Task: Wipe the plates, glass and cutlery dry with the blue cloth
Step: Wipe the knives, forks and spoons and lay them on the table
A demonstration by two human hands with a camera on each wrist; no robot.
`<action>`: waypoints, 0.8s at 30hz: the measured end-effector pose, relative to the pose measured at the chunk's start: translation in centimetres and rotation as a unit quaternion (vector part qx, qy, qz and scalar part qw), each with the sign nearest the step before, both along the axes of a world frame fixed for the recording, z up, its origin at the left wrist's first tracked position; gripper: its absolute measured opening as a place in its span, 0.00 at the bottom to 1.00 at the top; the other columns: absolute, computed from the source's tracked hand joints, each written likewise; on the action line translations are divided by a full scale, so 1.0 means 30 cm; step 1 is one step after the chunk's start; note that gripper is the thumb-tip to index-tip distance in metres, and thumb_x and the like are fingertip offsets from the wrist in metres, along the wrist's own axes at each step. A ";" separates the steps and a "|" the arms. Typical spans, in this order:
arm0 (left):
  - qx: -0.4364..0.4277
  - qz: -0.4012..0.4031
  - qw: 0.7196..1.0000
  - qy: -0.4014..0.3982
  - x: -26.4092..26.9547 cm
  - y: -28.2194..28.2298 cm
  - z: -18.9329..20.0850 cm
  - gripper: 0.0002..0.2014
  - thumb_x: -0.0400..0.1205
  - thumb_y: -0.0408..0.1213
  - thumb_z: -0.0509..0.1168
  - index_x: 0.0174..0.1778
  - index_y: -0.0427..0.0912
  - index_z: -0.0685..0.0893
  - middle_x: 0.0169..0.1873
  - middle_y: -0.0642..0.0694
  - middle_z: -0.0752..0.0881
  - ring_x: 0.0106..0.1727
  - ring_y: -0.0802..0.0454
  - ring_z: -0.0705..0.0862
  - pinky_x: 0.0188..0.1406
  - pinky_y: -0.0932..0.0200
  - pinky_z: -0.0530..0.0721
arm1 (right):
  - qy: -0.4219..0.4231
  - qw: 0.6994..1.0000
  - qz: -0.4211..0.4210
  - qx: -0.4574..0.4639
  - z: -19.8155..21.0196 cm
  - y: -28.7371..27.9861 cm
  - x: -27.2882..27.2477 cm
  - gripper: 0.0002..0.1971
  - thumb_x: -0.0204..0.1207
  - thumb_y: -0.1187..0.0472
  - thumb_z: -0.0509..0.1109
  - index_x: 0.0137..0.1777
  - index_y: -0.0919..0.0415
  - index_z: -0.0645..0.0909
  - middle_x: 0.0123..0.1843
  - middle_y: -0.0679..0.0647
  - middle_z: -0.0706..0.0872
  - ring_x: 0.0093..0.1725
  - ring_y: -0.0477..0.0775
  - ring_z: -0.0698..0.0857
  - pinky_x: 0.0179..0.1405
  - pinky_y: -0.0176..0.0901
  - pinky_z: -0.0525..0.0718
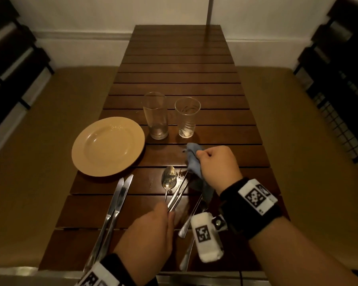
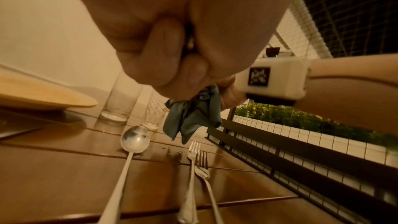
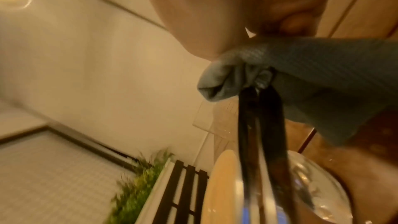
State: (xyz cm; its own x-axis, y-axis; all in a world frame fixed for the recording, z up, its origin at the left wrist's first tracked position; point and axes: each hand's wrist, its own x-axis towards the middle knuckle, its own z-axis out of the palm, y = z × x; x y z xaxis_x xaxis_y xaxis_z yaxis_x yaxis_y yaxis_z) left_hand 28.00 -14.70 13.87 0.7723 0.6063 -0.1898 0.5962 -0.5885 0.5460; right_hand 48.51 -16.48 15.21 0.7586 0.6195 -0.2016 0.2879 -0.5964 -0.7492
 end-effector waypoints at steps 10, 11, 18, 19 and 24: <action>0.100 0.091 0.991 -0.010 -0.002 0.040 -0.008 0.20 0.87 0.55 0.40 0.62 0.55 0.74 0.44 0.57 0.82 0.36 0.62 0.82 0.32 0.71 0.77 | 0.404 0.881 -0.083 0.232 0.066 -0.180 0.104 0.14 0.87 0.57 0.60 0.64 0.61 0.83 0.58 0.63 0.90 0.53 0.62 0.91 0.42 0.53 0.91; 0.104 0.091 0.990 -0.014 -0.004 0.043 -0.005 0.22 0.88 0.55 0.39 0.60 0.52 0.77 0.41 0.55 0.83 0.34 0.61 0.83 0.33 0.68 0.81 | 0.427 0.866 -0.093 0.244 0.062 -0.192 0.089 0.14 0.87 0.57 0.59 0.65 0.60 0.82 0.58 0.62 0.90 0.55 0.63 0.91 0.45 0.56 0.91; 0.108 0.062 0.991 0.039 0.059 0.002 0.016 0.25 0.82 0.36 0.62 0.77 0.41 0.69 0.54 0.41 0.81 0.46 0.45 0.81 0.40 0.51 0.81 | 0.525 0.795 -0.080 0.293 0.003 -0.146 -0.116 0.12 0.85 0.60 0.63 0.66 0.57 0.81 0.60 0.60 0.90 0.58 0.62 0.90 0.53 0.66 0.88; 0.108 0.049 0.992 0.043 0.064 -0.008 0.017 0.22 0.79 0.35 0.66 0.70 0.40 0.76 0.49 0.42 0.82 0.39 0.50 0.79 0.34 0.56 0.79 | 0.528 0.792 -0.078 0.295 -0.005 -0.133 -0.132 0.12 0.84 0.61 0.65 0.65 0.58 0.81 0.60 0.59 0.90 0.58 0.61 0.90 0.53 0.64 0.88; 0.115 0.003 0.992 -0.045 0.044 -0.026 -0.028 0.17 0.76 0.36 0.70 0.61 0.41 0.82 0.38 0.48 0.80 0.22 0.60 0.69 0.16 0.68 0.75 | 0.585 0.742 -0.108 0.310 -0.049 -0.104 -0.125 0.17 0.82 0.62 0.67 0.69 0.63 0.80 0.63 0.64 0.88 0.62 0.64 0.88 0.62 0.64 0.85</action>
